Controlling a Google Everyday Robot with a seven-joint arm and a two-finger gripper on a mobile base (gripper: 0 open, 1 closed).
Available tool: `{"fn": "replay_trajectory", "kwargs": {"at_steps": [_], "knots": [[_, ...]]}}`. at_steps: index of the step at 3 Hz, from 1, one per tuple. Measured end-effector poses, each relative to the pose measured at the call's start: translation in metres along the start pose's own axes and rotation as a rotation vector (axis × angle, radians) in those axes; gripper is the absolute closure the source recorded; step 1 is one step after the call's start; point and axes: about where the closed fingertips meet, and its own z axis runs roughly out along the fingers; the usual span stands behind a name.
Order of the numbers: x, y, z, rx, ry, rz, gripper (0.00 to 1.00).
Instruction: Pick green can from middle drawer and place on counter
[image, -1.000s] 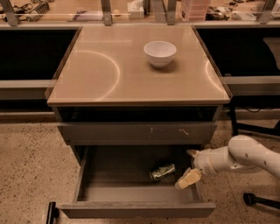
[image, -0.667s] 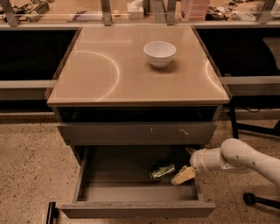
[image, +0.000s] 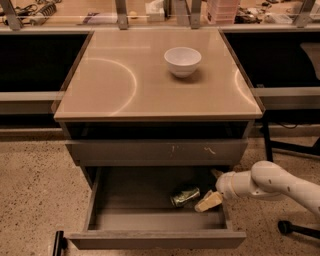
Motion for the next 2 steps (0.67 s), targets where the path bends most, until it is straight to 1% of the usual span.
{"fn": "replay_trajectory", "kwargs": {"at_steps": [2], "knots": [[-0.014,-0.002,0.028,-0.027,-0.070,-0.012,0.00]]}}
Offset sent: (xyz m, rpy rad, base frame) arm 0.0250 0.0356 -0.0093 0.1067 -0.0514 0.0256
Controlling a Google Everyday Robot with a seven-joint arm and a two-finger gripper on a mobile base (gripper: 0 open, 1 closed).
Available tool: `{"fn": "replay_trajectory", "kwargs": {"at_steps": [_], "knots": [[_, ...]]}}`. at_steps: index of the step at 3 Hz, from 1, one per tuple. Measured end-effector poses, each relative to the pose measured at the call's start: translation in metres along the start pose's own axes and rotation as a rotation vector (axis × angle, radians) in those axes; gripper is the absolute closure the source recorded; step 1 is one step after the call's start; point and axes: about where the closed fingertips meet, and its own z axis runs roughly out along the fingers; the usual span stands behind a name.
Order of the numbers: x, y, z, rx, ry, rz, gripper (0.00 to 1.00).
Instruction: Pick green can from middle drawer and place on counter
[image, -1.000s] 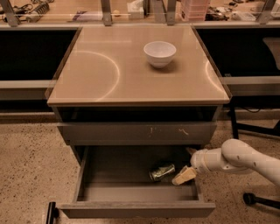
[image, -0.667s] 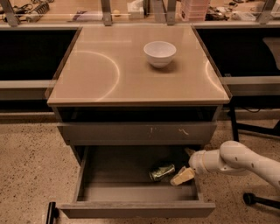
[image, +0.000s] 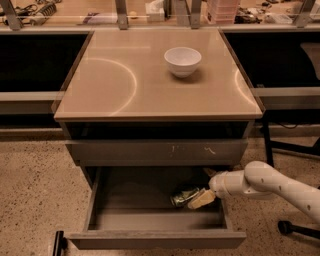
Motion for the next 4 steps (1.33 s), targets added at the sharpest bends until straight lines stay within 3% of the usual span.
{"fn": "replay_trajectory", "kwargs": {"at_steps": [2,4], "knots": [[0.000,0.020,0.029,-0.066,-0.024,0.010,0.00],[0.011,0.029,0.066,-0.111,0.046,-0.053,0.00]]}}
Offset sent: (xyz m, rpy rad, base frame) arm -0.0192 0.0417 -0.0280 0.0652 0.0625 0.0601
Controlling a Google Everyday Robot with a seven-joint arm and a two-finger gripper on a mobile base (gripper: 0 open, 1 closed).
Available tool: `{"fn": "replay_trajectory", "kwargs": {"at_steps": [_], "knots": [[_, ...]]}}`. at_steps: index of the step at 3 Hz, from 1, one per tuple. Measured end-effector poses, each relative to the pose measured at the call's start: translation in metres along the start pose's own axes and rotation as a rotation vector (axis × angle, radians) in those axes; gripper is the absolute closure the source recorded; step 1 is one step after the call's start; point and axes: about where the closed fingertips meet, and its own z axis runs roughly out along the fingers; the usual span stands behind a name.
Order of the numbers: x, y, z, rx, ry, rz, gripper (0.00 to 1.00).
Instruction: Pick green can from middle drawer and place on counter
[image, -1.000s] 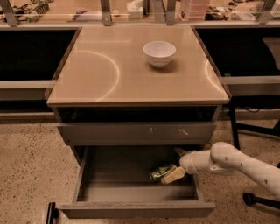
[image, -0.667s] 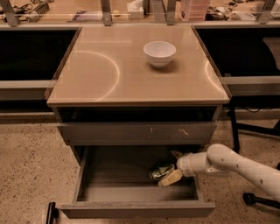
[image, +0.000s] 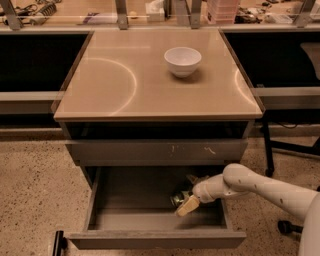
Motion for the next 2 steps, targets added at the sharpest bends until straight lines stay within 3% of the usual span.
{"fn": "replay_trajectory", "kwargs": {"at_steps": [2], "knots": [[0.018,-0.008,0.021,-0.005,0.086,-0.056,0.00]]}}
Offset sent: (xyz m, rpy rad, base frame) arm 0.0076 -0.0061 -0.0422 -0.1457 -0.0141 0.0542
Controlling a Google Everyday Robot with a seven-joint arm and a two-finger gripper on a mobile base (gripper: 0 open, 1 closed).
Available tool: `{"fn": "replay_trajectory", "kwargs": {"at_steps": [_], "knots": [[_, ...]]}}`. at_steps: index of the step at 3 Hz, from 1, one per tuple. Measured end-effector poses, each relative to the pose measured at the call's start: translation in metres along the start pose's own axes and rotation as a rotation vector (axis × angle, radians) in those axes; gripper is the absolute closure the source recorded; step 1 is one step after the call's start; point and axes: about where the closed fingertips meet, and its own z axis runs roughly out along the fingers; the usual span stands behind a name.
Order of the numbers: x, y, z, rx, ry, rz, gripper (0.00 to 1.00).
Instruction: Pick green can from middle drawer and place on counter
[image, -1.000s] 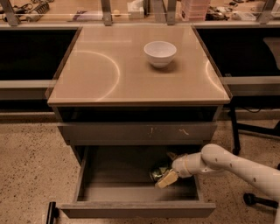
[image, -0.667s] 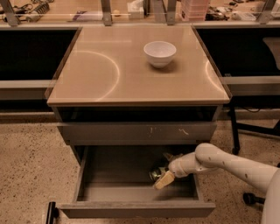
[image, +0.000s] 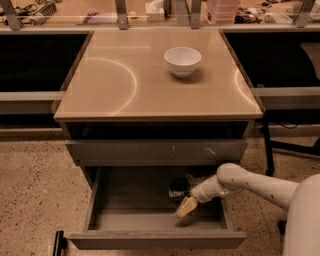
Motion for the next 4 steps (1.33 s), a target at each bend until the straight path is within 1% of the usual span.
{"fn": "replay_trajectory", "kwargs": {"at_steps": [1,2,4], "knots": [[0.0002,-0.0001,0.0002,0.000,0.001,0.000,0.00],[0.0002,-0.0001,0.0002,0.000,0.001,0.000,0.19],[0.0002,0.0000,0.0002,0.000,0.001,0.000,0.65]]}}
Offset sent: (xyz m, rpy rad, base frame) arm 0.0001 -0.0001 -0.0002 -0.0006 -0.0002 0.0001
